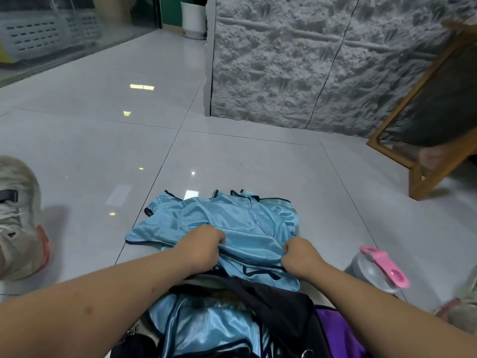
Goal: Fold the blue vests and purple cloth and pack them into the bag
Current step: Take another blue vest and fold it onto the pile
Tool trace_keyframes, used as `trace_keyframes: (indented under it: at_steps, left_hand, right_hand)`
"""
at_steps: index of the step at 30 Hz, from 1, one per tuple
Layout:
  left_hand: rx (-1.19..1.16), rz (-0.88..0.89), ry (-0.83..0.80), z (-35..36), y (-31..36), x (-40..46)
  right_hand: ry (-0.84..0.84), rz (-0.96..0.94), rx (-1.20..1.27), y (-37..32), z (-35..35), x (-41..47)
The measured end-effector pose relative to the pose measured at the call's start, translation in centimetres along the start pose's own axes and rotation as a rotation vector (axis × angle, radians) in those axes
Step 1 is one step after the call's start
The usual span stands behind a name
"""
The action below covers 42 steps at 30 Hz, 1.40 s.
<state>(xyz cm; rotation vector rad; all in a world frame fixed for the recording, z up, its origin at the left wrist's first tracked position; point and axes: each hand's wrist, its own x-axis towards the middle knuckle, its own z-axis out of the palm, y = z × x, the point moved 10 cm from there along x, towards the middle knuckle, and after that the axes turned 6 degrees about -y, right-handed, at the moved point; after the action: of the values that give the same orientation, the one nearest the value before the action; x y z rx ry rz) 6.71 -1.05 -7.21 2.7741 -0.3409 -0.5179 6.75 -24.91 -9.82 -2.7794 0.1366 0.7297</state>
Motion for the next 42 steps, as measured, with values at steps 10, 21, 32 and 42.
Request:
trace_keyframes:
  at_steps: [10, 21, 32, 42]
  left_hand:
    - [-0.323, -0.039, 0.216, -3.0, 2.3, -1.4]
    - [-0.888, -0.778, 0.235, 2.2, -19.4, -0.6]
    - [-0.772, -0.268, 0.547, -6.9, -10.5, 1.1]
    - [-0.305, 0.569, 0.388, -9.1, 8.6, -4.3]
  right_hand:
    - [0.088, -0.390, 0.082, -9.1, -1.2, -3.6]
    - [0.134, -0.484, 0.084, -13.4, 0.3, -2.3]
    - [0.171, -0.457, 0.302, -14.8, -1.8, -1.2]
    - [-0.008, -0.232, 1.338, -12.1, -6.3, -2.5]
